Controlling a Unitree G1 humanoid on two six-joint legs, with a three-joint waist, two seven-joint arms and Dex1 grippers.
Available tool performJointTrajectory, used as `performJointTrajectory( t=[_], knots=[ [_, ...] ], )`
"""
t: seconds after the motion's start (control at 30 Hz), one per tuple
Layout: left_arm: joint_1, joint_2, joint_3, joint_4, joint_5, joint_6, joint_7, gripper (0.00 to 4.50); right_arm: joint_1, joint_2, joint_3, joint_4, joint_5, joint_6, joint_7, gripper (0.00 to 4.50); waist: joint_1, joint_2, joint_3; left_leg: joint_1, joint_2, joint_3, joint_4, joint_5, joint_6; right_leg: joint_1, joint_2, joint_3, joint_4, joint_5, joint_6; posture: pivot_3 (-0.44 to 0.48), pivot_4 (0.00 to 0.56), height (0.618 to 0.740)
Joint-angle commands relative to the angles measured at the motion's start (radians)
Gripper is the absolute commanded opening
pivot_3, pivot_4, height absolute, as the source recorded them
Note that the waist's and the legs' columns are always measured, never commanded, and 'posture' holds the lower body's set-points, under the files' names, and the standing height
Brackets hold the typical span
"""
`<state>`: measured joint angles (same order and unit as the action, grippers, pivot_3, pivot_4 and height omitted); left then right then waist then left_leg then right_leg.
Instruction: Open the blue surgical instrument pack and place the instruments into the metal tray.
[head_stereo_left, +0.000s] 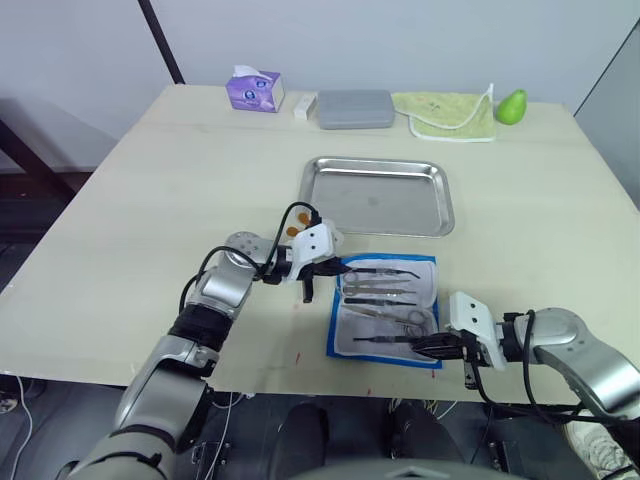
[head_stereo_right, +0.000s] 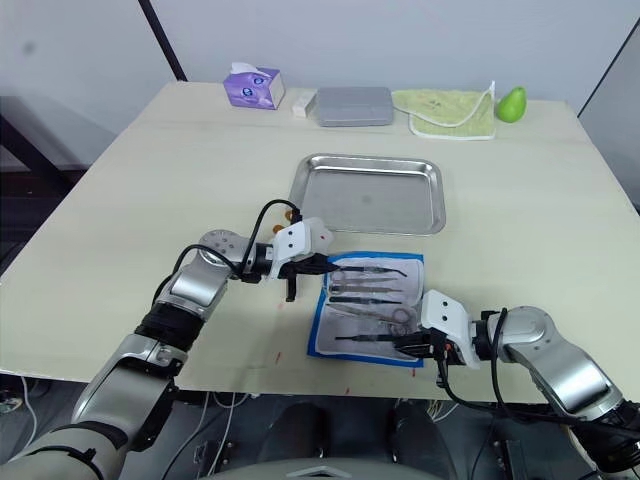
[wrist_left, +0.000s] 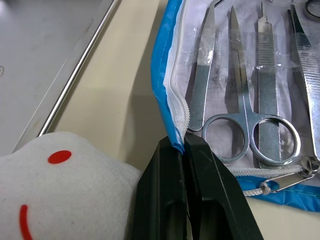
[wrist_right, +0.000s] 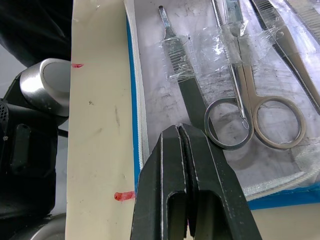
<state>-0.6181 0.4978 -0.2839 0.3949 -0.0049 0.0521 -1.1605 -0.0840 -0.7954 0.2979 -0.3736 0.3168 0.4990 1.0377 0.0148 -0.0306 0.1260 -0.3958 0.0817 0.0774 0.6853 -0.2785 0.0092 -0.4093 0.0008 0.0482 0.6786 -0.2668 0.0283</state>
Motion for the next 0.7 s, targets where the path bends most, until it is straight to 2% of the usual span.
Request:
performJointTrajectory(
  t=[0.03,0.13,0.17,0.2,0.3,0.37,0.6,0.67,0.7],
  knots=[
    [-0.004,-0.002,0.016,0.010,-0.008,0.033,0.015,0.73,0.017,0.009,0.020,0.030,-0.030,0.034,-0.026,0.00,-0.001,0.000,0.000,0.000,0.000,0.000,0.000,0.000,0.000,0.000,0.000,0.000,0.000,0.000,0.000,0.000,0.150,0.740],
    [-0.002,-0.001,0.039,-0.004,-0.029,0.054,0.022,1.77,0.018,0.016,-0.003,0.009,-0.008,0.042,-0.027,0.00,-0.003,0.000,0.000,0.000,0.000,0.000,0.000,0.000,0.000,0.000,0.000,0.000,0.000,0.000,-0.001,0.000,0.150,0.740],
    [0.002,0.006,0.046,-0.011,-0.034,0.056,0.022,2.53,0.018,0.018,-0.016,-0.005,0.006,0.051,-0.028,0.00,-0.003,0.000,0.000,0.000,0.000,-0.001,-0.001,0.000,0.000,0.000,0.000,0.000,0.000,0.000,-0.001,0.000,0.150,0.740],
    [0.007,0.013,0.054,-0.017,-0.039,0.055,0.022,2.53,0.018,0.017,-0.027,-0.019,0.017,0.061,-0.027,0.00,-0.002,0.000,0.000,0.000,0.000,-0.001,-0.001,0.000,0.000,0.000,0.000,0.000,0.000,0.000,-0.001,0.000,0.150,0.740],
    [0.021,0.027,0.077,-0.038,-0.061,0.054,0.019,3.92,0.020,0.020,-0.055,-0.052,0.050,0.077,-0.024,0.00,-0.002,0.001,0.000,-0.001,0.000,-0.001,0.000,0.000,0.000,0.000,0.000,-0.001,0.000,0.000,-0.001,0.000,0.150,0.740],
    [0.034,0.040,0.088,-0.063,-0.080,0.055,0.008,4.47,0.019,0.022,-0.069,-0.069,0.069,0.081,-0.027,0.00,-0.002,0.002,0.001,-0.001,0.000,-0.001,0.000,0.000,0.000,0.000,0.000,-0.001,0.000,0.000,-0.001,0.000,0.150,0.740],
    [0.103,0.100,0.156,-0.186,-0.186,0.108,-0.039,4.47,0.024,0.027,-0.156,-0.118,0.150,0.100,-0.038,0.00,-0.002,0.003,0.002,-0.003,0.000,-0.001,0.000,0.000,0.000,-0.002,0.000,-0.001,0.000,0.000,-0.001,0.000,0.150,0.740],
    [0.130,0.117,0.194,-0.220,-0.239,0.149,-0.052,4.50,0.037,0.030,-0.200,-0.144,0.196,0.102,-0.036,0.59,-0.002,0.003,0.003,-0.003,0.000,-0.001,-0.001,0.000,0.000,-0.002,0.000,-0.001,0.000,0.000,-0.001,0.000,0.150,0.740],
    [0.145,0.129,0.212,-0.235,-0.264,0.163,-0.066,4.50,0.048,0.025,-0.220,-0.158,0.209,0.099,-0.032,0.71,-0.002,0.004,0.003,-0.003,0.000,-0.001,-0.001,0.000,0.000,-0.002,0.000,-0.001,0.000,0.000,-0.001,0.000,0.150,0.740]
  ],
)
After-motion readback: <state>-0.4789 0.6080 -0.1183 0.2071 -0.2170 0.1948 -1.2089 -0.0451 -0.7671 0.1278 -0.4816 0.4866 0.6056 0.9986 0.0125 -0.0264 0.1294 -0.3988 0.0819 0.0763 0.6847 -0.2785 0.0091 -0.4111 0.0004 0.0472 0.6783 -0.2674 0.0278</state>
